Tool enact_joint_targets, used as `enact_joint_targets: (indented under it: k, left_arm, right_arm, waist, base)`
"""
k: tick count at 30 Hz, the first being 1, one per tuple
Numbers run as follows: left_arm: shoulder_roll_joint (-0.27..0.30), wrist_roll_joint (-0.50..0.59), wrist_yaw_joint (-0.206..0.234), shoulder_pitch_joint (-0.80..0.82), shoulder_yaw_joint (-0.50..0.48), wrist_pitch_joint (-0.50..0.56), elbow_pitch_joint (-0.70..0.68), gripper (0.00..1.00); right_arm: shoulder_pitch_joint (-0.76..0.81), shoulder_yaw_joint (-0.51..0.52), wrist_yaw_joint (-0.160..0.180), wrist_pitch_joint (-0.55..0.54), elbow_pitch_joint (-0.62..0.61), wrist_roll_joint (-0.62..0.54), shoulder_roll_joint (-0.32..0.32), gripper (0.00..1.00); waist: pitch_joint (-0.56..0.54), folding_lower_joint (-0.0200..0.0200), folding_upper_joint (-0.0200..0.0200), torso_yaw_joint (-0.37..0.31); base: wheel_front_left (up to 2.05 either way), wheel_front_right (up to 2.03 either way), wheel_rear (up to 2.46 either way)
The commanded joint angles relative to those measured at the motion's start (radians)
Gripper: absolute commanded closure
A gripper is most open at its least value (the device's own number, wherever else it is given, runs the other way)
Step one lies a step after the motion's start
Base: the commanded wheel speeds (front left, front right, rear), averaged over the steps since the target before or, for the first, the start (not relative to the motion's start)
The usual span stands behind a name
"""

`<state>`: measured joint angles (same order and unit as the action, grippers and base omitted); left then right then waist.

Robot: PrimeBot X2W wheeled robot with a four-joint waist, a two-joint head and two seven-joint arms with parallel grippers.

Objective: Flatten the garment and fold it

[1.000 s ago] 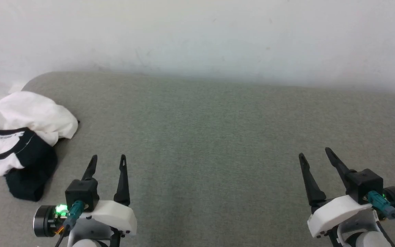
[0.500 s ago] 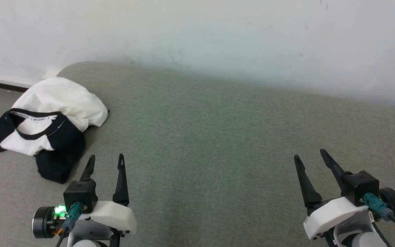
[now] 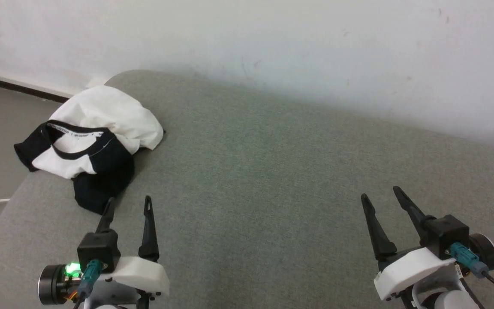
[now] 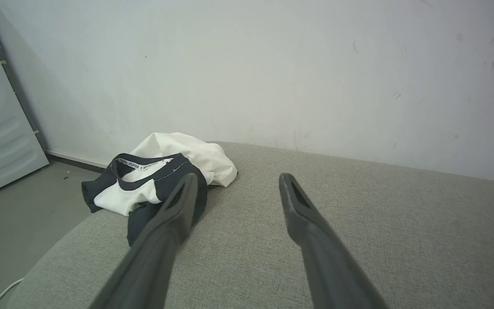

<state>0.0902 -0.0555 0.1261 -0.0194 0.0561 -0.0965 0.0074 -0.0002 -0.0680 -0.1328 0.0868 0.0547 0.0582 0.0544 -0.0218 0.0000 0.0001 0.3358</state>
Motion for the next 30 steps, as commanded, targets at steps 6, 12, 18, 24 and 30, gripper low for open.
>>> enact_joint_targets:
  k: [6, 12, 18, 24, 30]
  left_arm:
    - [0.009, -0.014, 0.024, -0.016, 0.007, -0.018, -0.006, 0.0]
    - [0.015, -0.021, 0.04, -0.018, 0.012, -0.03, -0.005, 0.0]
    - [0.02, -0.029, 0.056, -0.021, 0.018, -0.039, -0.008, 0.0]
    - [0.026, -0.039, 0.073, -0.026, 0.021, -0.051, -0.007, 0.0]
    - [0.033, -0.048, 0.091, -0.032, 0.024, -0.063, -0.008, 0.0]
  right_arm:
    - [-0.02, -0.008, 0.001, 0.015, 0.009, 0.017, -0.002, 0.0]
    - [-0.023, -0.013, 0.001, 0.025, 0.015, 0.025, -0.002, 0.0]
    - [-0.027, -0.018, 0.001, 0.035, 0.021, 0.032, -0.003, 0.0]
    - [-0.031, -0.027, 0.001, 0.042, 0.026, 0.038, -0.003, 0.0]
    - [-0.035, -0.036, 0.002, 0.05, 0.031, 0.045, -0.003, 0.0]
  waist:
    - [-0.001, 0.0, -0.0001, 0.039]
    - [-0.003, 0.0, -0.0001, 0.072]
    - [-0.003, 0.0, -0.0001, 0.107]
    - [-0.004, 0.0, -0.0001, 0.14]
    - [-0.006, 0.0, -0.0001, 0.169]
  base:
    - [0.0, 0.0, 0.0]
    - [0.0, 0.0, 0.0]
    - [-0.01, -0.01, -0.01]
    - [-0.01, -0.01, -0.01]
    - [0.0, 0.0, 0.0]
